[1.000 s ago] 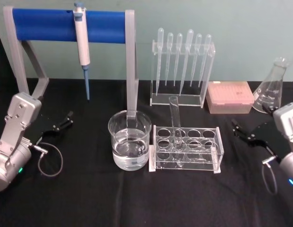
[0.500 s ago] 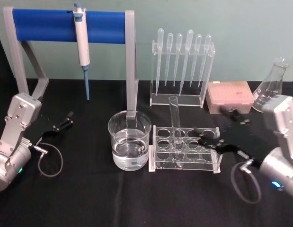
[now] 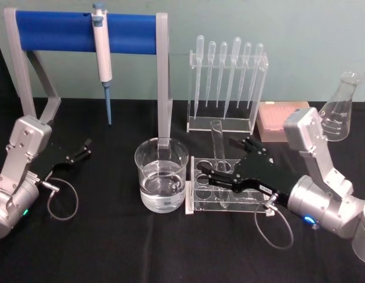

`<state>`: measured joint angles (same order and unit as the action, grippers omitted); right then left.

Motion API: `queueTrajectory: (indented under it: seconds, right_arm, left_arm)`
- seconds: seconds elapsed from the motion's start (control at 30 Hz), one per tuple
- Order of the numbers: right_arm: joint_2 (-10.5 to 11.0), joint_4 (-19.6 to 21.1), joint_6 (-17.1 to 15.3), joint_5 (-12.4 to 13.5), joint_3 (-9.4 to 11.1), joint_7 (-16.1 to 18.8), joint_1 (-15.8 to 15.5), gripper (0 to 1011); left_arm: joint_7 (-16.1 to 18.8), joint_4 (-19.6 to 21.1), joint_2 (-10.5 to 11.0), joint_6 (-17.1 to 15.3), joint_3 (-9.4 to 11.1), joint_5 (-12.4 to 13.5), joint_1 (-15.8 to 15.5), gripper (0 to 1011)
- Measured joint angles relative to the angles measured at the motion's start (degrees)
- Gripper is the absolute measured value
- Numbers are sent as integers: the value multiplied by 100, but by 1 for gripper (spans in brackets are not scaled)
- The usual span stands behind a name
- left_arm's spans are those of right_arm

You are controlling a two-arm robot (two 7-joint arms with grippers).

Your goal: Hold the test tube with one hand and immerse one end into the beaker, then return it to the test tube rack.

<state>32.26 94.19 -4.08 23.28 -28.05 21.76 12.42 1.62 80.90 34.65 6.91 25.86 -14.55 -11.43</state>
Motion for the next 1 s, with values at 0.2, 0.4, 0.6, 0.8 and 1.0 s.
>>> queueTrajectory:
  seconds: [0.2,0.4,0.6,0.8,1.0]
  right_arm:
    - [-166,-116,-131,-73,-9,77,122,979]
    - [-343,-224,-208,-76,72,92,150,836]
    - [-453,-253,-249,-61,174,128,98,661]
    - [-512,-253,-263,-67,257,166,58,481]
    - [-526,-180,-263,-70,363,181,-19,277]
  left_arm:
    - [0,0,0,0,0,0,0,1000]
    - [0,0,0,0,0,0,0,1000]
    - [0,0,0,0,0,0,0,1000]
    - [0,0,0,0,0,0,0,1000]
    - [0,0,0,0,0,0,0,1000]
